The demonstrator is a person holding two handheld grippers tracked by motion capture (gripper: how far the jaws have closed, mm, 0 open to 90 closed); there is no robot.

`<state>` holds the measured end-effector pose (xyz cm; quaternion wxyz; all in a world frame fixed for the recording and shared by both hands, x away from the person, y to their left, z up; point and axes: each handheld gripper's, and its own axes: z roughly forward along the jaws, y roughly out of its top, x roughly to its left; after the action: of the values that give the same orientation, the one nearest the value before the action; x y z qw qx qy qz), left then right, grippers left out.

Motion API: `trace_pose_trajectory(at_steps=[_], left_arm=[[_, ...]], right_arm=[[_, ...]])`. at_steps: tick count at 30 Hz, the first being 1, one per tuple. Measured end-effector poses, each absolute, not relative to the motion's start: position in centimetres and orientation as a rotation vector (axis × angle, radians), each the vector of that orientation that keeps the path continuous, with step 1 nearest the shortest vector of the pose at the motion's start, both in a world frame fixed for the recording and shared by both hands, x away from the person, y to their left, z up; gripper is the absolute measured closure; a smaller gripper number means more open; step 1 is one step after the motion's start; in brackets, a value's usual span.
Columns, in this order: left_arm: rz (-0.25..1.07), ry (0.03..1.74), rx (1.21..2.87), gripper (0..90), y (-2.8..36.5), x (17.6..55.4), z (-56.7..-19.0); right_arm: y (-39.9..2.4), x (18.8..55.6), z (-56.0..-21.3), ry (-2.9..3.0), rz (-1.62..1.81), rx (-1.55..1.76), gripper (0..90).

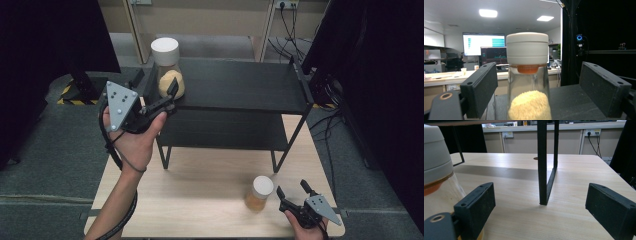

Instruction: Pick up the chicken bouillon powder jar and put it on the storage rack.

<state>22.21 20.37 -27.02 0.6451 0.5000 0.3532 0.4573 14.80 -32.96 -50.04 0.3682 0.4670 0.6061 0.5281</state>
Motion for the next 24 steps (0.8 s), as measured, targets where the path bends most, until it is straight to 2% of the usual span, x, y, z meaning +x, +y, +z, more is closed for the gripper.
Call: trace_pose_trajectory(at_steps=[24], left_arm=[[0.995, 0.791, 1.182, 14.4, 21.6, 20.4, -31.7]], right_arm=[[-32.9, 14.8, -50.0, 1.558, 1.352, 1.196, 9.4]])
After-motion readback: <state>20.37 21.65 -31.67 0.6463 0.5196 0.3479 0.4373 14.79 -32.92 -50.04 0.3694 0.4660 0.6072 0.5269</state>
